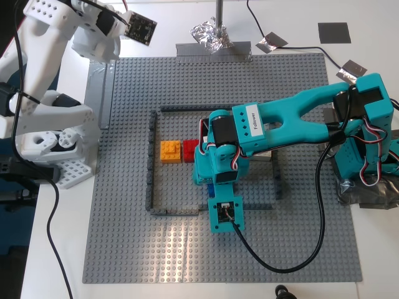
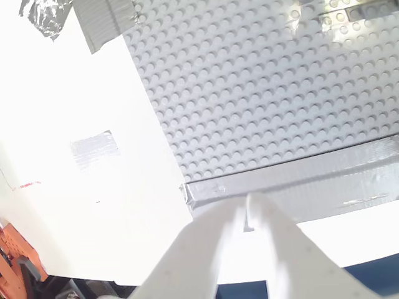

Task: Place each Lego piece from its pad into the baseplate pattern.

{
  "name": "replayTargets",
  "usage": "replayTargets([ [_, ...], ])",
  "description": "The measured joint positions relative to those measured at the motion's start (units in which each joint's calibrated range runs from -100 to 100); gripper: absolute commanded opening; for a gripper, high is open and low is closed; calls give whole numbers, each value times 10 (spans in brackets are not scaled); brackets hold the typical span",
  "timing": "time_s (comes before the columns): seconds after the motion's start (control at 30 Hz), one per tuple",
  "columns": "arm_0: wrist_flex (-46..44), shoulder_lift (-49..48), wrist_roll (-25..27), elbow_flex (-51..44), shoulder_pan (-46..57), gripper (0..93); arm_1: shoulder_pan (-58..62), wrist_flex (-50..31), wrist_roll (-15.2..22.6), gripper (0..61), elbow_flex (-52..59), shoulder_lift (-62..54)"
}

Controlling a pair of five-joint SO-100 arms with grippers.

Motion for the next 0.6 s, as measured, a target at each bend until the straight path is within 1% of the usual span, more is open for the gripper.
replayTargets([
  [0.07, 0, 0, 0, 0, 0, 233, -12, -2, 0, 2, -2, 10],
  [0.2, 0, -3, 0, -2, 1, 233, -38, -1, 0, 2, -41, 63],
  [0.23, 0, -14, 0, -2, 9, 233, -46, 1, 0, 2, -63, 91],
  [0.33, 3, -42, 0, 4, 25, 232, -60, 1, 0, 2, -95, 127],
  [0.4, 7, -84, 0, 20, 41, 229, -75, 1, 0, 2, -125, 168],
  [0.43, 3, -100, -3, 35, 44, 213, -79, 1, 0, 2, -137, 180],
  [0.47, 14, -118, -3, 58, 45, 155, -85, 4, 1, 2, -155, 200],
  [0.5, 15, -148, -2, 81, 54, 132, -97, 17, 4, 2, -191, 241],
  [0.53, 17, -159, 0, 87, 58, 116, -103, 19, 6, 2, -204, 257],
  [0.6, 18, -186, -1, 105, 76, 112, -110, 19, 4, 2, -230, 288],
])
